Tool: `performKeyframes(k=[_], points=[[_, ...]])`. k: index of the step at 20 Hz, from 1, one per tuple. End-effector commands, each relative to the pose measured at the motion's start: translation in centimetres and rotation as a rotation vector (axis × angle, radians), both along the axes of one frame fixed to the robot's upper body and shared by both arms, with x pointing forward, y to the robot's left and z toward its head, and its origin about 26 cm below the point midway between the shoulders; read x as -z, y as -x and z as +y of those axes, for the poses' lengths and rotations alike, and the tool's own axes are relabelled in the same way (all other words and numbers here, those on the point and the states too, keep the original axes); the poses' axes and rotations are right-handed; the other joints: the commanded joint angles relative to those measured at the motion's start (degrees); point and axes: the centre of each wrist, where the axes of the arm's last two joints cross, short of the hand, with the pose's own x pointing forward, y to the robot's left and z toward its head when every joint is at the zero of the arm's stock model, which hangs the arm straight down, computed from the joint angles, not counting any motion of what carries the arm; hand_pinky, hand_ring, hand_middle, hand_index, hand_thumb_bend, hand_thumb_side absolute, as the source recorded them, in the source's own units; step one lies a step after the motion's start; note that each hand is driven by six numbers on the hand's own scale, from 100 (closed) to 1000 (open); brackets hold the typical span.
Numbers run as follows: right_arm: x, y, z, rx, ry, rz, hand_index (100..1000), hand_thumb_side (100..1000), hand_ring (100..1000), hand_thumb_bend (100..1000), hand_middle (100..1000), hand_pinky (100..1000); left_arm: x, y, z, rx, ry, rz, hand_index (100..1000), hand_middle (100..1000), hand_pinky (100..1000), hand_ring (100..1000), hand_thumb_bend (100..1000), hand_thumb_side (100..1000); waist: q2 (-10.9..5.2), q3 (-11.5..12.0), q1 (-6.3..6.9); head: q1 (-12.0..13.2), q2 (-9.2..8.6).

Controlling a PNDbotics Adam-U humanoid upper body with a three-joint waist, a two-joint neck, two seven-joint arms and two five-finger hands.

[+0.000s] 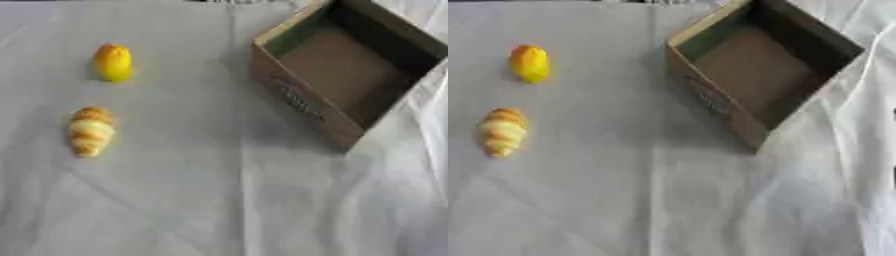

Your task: Pick up objects on the table and place them in the box.

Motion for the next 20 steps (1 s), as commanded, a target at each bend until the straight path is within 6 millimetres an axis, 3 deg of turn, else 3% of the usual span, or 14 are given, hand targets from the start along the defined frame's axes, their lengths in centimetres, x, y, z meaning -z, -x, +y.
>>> performKeyframes(k=[1, 8, 12, 14, 16, 17, 18, 20], points=[[-1.0, 0.5, -0.4, 0.021, 0.033, -0.028, 836, 592, 996, 100, 642, 869, -1.1, 0.7, 1.2, -0.063, -0.093, -0.005, 849, 709, 762, 753, 177, 248, -1.57, 0.05, 0.23, -0.52, 0.15], [-0.8, 0.6, -0.5, 0.028, 0.051, -0.011, 836, 591, 998, 100, 640, 869, -1.1, 1.5, 3.0, -0.203, -0.31, 0.148, 875, 742, 780, 779, 182, 235, -2.03, 0.08, 1.19, -0.88, 0.37], [-0.7, 0.6, -0.5, 0.031, 0.06, -0.003, 836, 591, 998, 100, 640, 870, -1.1, 1.9, 4.0, -0.307, -0.489, 0.29, 903, 751, 791, 787, 207, 278, -2.18, 0.06, 1.67, -0.99, 0.66], [-0.7, 0.6, -0.6, 0.032, 0.062, -0.001, 836, 591, 998, 100, 640, 870, -1.1, 2.2, 4.4, -0.36, -0.582, 0.371, 921, 755, 799, 792, 242, 295, -2.25, 0.06, 1.86, -1.03, 0.73], [-0.7, 0.6, -0.6, 0.033, 0.066, 0.001, 836, 590, 999, 100, 640, 870, -1.1, 2.4, 4.8, -0.405, -0.684, 0.465, 935, 767, 811, 803, 266, 366, -2.35, 0.03, 2.08, -0.91, 0.9], [-0.7, 0.6, -0.6, 0.032, 0.067, 0.002, 836, 592, 999, 100, 640, 870, -1.0, 2.4, 4.9, -0.421, -0.738, 0.52, 941, 775, 817, 809, 339, 304, -2.4, 0.0, 2.19, -0.87, 0.94], [-0.6, 0.6, -0.6, 0.032, 0.069, 0.004, 836, 590, 999, 100, 640, 870, -1.1, 2.5, 4.9, -0.436, -0.793, 0.574, 943, 782, 822, 815, 302, 398, -2.45, -0.03, 2.28, -0.85, 1.0], [-0.6, 0.6, -0.6, 0.032, 0.07, 0.006, 836, 590, 999, 100, 639, 870, -1.2, 2.6, 5.0, -0.46, -0.887, 0.656, 940, 790, 833, 824, 356, 388, -2.53, -0.11, 2.43, -0.84, 1.1]])
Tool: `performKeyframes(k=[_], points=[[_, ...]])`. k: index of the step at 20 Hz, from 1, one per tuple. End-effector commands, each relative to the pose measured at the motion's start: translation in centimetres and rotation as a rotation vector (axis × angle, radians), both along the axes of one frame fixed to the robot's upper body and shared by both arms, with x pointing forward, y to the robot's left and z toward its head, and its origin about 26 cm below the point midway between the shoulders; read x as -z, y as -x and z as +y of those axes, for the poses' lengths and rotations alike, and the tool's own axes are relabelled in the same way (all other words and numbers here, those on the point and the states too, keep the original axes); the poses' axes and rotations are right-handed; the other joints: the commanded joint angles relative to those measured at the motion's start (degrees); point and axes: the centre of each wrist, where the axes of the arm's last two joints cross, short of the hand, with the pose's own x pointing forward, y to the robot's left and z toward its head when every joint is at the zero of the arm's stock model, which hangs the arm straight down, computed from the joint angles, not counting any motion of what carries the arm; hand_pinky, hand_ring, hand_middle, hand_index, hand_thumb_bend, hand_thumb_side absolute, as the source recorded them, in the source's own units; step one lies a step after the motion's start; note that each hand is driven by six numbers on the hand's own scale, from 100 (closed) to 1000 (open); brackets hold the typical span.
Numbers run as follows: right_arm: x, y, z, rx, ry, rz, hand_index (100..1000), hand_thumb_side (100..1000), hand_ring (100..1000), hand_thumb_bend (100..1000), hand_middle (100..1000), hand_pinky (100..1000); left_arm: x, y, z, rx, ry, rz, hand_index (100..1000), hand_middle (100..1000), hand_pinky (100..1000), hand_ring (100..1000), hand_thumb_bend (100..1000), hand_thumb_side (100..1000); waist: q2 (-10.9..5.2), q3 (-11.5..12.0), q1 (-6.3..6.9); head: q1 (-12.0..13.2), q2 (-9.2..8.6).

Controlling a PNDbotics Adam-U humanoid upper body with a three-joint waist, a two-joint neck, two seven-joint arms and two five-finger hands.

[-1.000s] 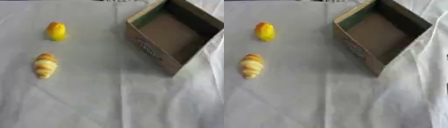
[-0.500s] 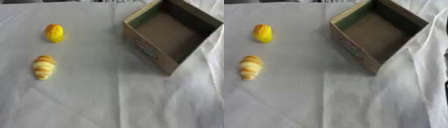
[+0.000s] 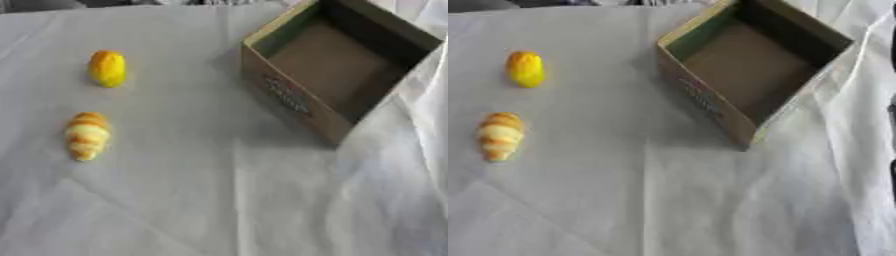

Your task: Pick up objects on the table and place them in the box.

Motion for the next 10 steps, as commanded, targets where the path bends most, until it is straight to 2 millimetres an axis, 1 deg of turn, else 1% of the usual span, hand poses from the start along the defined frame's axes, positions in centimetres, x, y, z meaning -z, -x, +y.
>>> performKeyframes(k=[1, 3, 4, 6, 7, 9, 10], points=[[-0.92, 0.45, -0.1, 0.008, 0.038, -0.02, 836, 590, 999, 100, 639, 870, -1.33, 0.47, 0.17, -0.051, -0.164, 0.106, 942, 799, 845, 833, 387, 372, -1.62, -0.04, 0.07, 0.06, 0.18], [-0.88, 0.45, -0.09, 0.008, 0.04, -0.016, 836, 590, 1000, 100, 639, 870, -1.39, 0.46, 0.07, -0.062, -0.219, 0.17, 945, 809, 868, 849, 464, 365, -1.71, -0.08, 0.21, 0.21, 0.32], [-0.87, 0.45, -0.08, 0.007, 0.042, -0.014, 836, 590, 1000, 100, 639, 870, -1.41, 0.46, 0.0, -0.068, -0.242, 0.199, 946, 812, 871, 852, 488, 356, -1.77, -0.08, 0.28, 0.35, 0.44], [-0.86, 0.43, -0.04, 0.004, 0.044, -0.011, 836, 590, 1000, 100, 638, 870, -1.45, 0.42, -0.17, -0.075, -0.277, 0.252, 947, 814, 874, 855, 505, 341, -1.86, -0.12, 0.36, 0.67, 0.71], [-0.85, 0.43, -0.01, 0.003, 0.044, -0.01, 836, 590, 1000, 100, 638, 870, -1.46, 0.39, -0.27, -0.076, -0.287, 0.275, 944, 818, 883, 863, 517, 294, -1.92, -0.14, 0.4, 0.76, 0.79], [-0.82, 0.41, 0.03, 0.0, 0.047, -0.006, 836, 590, 1000, 100, 638, 870, -1.52, 0.32, -0.49, -0.071, -0.298, 0.316, 938, 818, 883, 863, 544, 250, -2.03, -0.18, 0.45, 0.86, 0.79], [-0.8, 0.41, 0.05, -0.002, 0.048, -0.004, 836, 590, 1000, 100, 638, 870, -1.59, 0.3, -0.59, -0.068, -0.304, 0.332, 937, 817, 883, 863, 547, 244, -2.07, -0.18, 0.48, 0.9, 0.76]])
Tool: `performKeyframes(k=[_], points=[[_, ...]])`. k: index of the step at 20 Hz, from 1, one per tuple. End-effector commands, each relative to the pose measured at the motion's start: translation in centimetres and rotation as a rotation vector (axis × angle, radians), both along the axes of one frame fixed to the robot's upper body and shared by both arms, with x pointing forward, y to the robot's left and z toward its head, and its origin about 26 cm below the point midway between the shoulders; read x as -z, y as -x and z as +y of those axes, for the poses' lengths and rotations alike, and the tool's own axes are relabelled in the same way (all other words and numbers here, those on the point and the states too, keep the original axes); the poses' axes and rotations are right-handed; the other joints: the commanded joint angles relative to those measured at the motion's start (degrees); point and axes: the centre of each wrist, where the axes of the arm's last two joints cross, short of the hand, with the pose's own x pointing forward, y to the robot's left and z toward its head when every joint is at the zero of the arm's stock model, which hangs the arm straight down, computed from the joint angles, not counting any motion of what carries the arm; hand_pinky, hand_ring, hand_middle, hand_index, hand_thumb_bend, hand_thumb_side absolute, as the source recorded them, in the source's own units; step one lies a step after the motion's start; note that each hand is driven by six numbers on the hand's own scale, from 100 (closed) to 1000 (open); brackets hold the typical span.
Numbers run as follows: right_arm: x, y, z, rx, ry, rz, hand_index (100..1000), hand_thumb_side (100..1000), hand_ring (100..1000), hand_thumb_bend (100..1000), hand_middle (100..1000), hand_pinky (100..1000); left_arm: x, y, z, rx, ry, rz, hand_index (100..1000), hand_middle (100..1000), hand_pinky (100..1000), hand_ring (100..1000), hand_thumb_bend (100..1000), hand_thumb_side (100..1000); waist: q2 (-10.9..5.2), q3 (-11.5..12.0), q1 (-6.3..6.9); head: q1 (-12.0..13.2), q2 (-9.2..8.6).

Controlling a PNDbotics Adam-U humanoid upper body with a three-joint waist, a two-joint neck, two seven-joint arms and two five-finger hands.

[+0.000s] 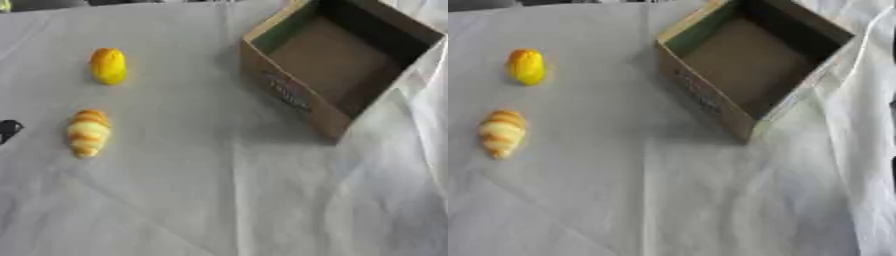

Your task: Pick up objects on the table and place them in the box.

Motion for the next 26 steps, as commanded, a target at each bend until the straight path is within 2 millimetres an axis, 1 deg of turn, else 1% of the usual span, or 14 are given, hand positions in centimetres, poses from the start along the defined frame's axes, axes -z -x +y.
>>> performKeyframes(k=[1, 5, 8, 10, 13, 16, 17, 18, 19, 20, 22, 23, 26], points=[[-0.9, 0.4, -0.1, 0.002, 0.037, -0.017, 836, 589, 1000, 100, 638, 871, -1.4, 0.3, -0.2, 0.004, -0.062, 0.031, 931, 818, 885, 864, 570, 203, -1.65, -0.01, 0.04, 0.41, 0.22], [-0.8, 0.4, 0.0, -0.002, 0.042, -0.01, 836, 589, 1000, 100, 636, 871, -1.5, 0.1, -0.8, 0.034, -0.102, 0.084, 930, 818, 886, 865, 584, 200, -1.74, -0.06, 0.12, 0.63, 0.35], [-0.7, 0.4, 0.0, -0.006, 0.048, -0.006, 836, 588, 1000, 100, 636, 871, -1.6, -0.1, -1.4, 0.062, -0.117, 0.109, 929, 819, 885, 865, 570, 220, -1.81, -0.15, 0.13, 0.6, 0.37], [-0.7, 0.4, 0.1, -0.009, 0.05, -0.004, 836, 588, 1000, 100, 636, 871, -1.8, -0.2, -1.8, 0.072, -0.121, 0.126, 933, 819, 885, 865, 577, 228, -1.84, -0.21, 0.14, 0.64, 0.39], [-0.7, 0.4, 0.1, -0.013, 0.052, -0.002, 836, 588, 1000, 100, 636, 871, -2.0, -0.3, -2.5, 0.071, -0.148, 0.154, 939, 832, 892, 872, 613, 274, -1.88, -0.39, 0.17, 0.83, 0.45], [-0.7, 0.4, 0.2, -0.016, 0.051, 0.0, 836, 588, 1000, 100, 636, 872, -2.3, -0.5, -3.0, 0.05, -0.181, 0.186, 939, 835, 891, 872, 641, 297, -1.92, -0.58, 0.24, 1.23, 0.61], [-0.7, 0.4, 0.2, -0.017, 0.052, 0.001, 836, 588, 1000, 100, 635, 872, -2.3, -0.7, -3.1, 0.041, -0.191, 0.196, 935, 832, 889, 870, 663, 297, -1.94, -0.65, 0.27, 1.34, 0.65], [-0.7, 0.4, 0.2, -0.018, 0.053, 0.002, 836, 588, 1000, 100, 635, 872, -2.2, -0.9, -3.2, 0.03, -0.204, 0.208, 935, 832, 887, 867, 680, 286, -1.95, -0.73, 0.3, 1.44, 0.67], [-0.7, 0.3, 0.2, -0.02, 0.053, 0.002, 836, 588, 1000, 100, 635, 872, -2.1, -1.2, -3.2, 0.017, -0.217, 0.22, 934, 831, 885, 866, 693, 233, -1.96, -0.83, 0.34, 1.55, 0.69], [-0.7, 0.3, 0.3, -0.022, 0.053, 0.002, 836, 588, 1000, 100, 635, 872, -1.9, -1.5, -3.1, 0.005, -0.225, 0.236, 933, 832, 885, 866, 693, 206, -1.97, -0.93, 0.37, 1.64, 0.73], [-0.7, 0.3, 0.3, -0.026, 0.053, 0.003, 836, 588, 1000, 100, 635, 872, -1.3, -2.1, -2.8, -0.023, -0.236, 0.266, 932, 834, 887, 869, 697, 117, -1.98, -1.07, 0.44, 1.72, 0.82], [-0.7, 0.3, 0.4, -0.028, 0.054, 0.004, 837, 588, 1000, 100, 635, 872, -1.0, -2.5, -2.6, -0.038, -0.239, 0.282, 931, 835, 887, 870, 697, 100, -1.97, -1.14, 0.47, 1.75, 0.85], [-0.7, 0.3, 0.5, -0.034, 0.057, 0.007, 837, 588, 1000, 100, 634, 872, 0.0, -3.7, -2.1, -0.074, -0.238, 0.328, 932, 833, 885, 871, 695, 100, -1.98, -1.3, 0.47, 1.93, 1.01]])
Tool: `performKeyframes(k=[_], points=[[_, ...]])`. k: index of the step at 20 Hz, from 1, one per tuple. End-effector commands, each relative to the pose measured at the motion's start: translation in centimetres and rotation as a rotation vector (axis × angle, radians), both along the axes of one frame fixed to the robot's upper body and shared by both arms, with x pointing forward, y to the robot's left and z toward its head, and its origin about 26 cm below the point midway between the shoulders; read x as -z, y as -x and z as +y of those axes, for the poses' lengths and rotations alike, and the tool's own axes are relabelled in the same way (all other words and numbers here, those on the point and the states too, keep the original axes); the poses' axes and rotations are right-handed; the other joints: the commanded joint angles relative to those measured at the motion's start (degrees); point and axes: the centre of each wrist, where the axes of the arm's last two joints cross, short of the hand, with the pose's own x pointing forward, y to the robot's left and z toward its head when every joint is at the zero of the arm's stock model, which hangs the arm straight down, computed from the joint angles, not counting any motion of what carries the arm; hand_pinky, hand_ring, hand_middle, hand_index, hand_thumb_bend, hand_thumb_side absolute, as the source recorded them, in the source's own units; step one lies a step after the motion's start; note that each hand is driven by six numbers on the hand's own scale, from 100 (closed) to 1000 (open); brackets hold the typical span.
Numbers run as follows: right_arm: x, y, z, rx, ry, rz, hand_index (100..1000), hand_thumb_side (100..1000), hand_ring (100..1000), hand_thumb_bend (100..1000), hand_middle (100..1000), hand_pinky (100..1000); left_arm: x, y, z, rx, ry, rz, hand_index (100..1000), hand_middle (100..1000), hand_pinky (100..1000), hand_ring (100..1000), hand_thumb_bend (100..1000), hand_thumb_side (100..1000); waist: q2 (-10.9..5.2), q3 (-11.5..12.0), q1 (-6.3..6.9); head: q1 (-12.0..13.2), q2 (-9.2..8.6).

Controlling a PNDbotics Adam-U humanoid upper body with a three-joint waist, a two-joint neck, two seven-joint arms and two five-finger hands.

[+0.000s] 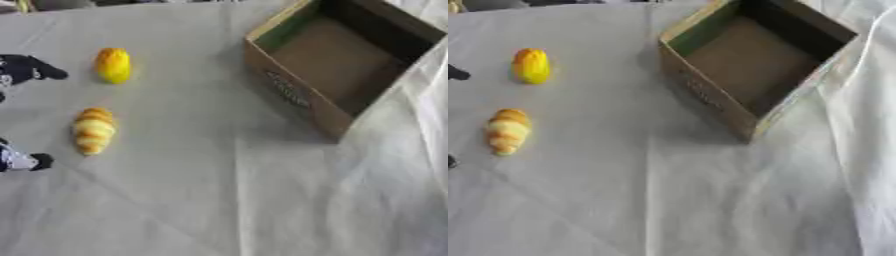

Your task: Pick up objects on the table and place them in the box.

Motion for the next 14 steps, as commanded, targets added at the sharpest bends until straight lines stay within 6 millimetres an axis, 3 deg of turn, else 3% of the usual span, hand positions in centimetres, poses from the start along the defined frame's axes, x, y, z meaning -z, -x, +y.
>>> performKeyframes(k=[1, 9, 12, 14], points=[[-1.0, 0.4, 0.1, -0.011, 0.024, -0.028, 837, 587, 1000, 100, 634, 873, 0.2, -1.1, 0.7, -0.047, -0.025, 0.023, 932, 834, 886, 872, 698, 100, -1.46, -0.14, -0.12, 0.48, 0.15], [-0.9, 0.3, 0.3, -0.022, 0.03, -0.022, 837, 586, 1000, 100, 633, 874, 2.5, -4.1, 1.1, -0.103, -0.037, 0.104, 935, 836, 882, 868, 698, 116, -1.34, -0.53, -0.24, 0.97, 0.41], [-0.9, 0.3, 0.3, -0.026, 0.03, -0.021, 837, 581, 1000, 100, 632, 874, 3.1, -5.1, 1.1, -0.111, -0.021, 0.119, 935, 831, 873, 860, 647, 131, -1.29, -0.71, -0.31, 1.14, 0.44], [-0.9, 0.3, 0.4, -0.029, 0.032, -0.019, 837, 585, 1000, 100, 631, 874, 3.2, -5.6, 0.9, -0.107, 0.002, 0.128, 934, 825, 866, 854, 566, 133, -1.24, -0.82, -0.33, 1.2, 0.43]])
